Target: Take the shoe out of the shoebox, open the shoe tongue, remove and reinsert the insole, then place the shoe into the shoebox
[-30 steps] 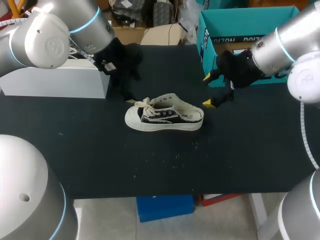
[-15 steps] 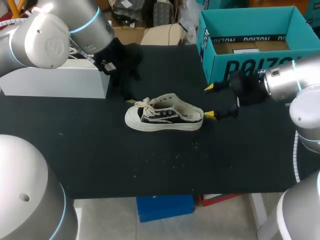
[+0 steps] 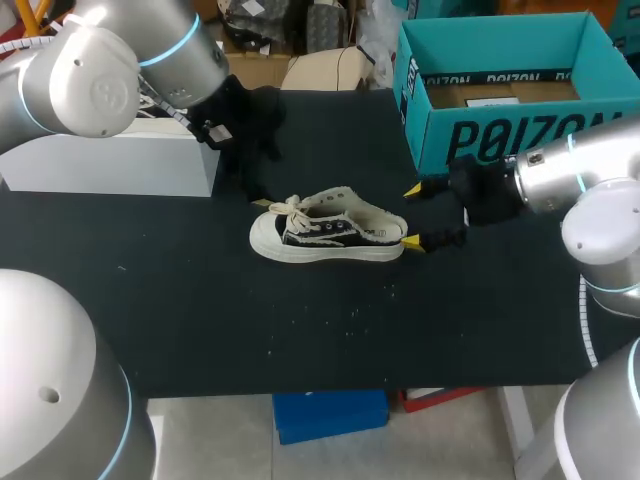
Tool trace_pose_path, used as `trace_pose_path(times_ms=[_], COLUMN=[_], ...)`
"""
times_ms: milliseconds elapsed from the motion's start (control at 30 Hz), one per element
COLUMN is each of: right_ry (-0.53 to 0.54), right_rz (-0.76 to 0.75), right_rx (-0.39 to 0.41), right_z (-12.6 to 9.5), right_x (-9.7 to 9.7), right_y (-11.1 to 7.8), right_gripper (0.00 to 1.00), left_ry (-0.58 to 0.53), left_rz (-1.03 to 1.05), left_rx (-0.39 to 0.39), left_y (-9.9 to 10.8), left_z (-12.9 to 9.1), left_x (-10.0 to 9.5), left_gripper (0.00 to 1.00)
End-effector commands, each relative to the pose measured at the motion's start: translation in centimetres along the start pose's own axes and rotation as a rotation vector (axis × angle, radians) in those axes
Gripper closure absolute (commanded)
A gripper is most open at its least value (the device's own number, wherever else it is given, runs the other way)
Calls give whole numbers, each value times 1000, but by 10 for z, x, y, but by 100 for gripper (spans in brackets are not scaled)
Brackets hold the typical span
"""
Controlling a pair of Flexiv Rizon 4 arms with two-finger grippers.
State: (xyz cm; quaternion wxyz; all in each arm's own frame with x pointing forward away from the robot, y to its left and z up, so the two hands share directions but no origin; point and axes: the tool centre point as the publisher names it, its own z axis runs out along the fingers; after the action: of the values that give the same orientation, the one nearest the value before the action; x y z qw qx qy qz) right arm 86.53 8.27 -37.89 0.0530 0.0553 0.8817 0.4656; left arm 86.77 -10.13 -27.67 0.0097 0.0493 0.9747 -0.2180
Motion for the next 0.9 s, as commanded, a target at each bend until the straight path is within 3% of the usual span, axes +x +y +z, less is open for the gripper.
trace_pose_path(times_ms=[33, 900], right_ry=[-16, 11], right_rz=[11, 58], right_rx=[-16, -57], right_z=[15, 52], right_x=[2, -5], right_y=[-6, -15], right_gripper=[0, 0], left_ry=[-3, -3], left_rz=[2, 2], left_rx=[3, 3], left_y=[1, 1], left_z=[2, 2], left_x=[0, 0], left_gripper=[0, 0])
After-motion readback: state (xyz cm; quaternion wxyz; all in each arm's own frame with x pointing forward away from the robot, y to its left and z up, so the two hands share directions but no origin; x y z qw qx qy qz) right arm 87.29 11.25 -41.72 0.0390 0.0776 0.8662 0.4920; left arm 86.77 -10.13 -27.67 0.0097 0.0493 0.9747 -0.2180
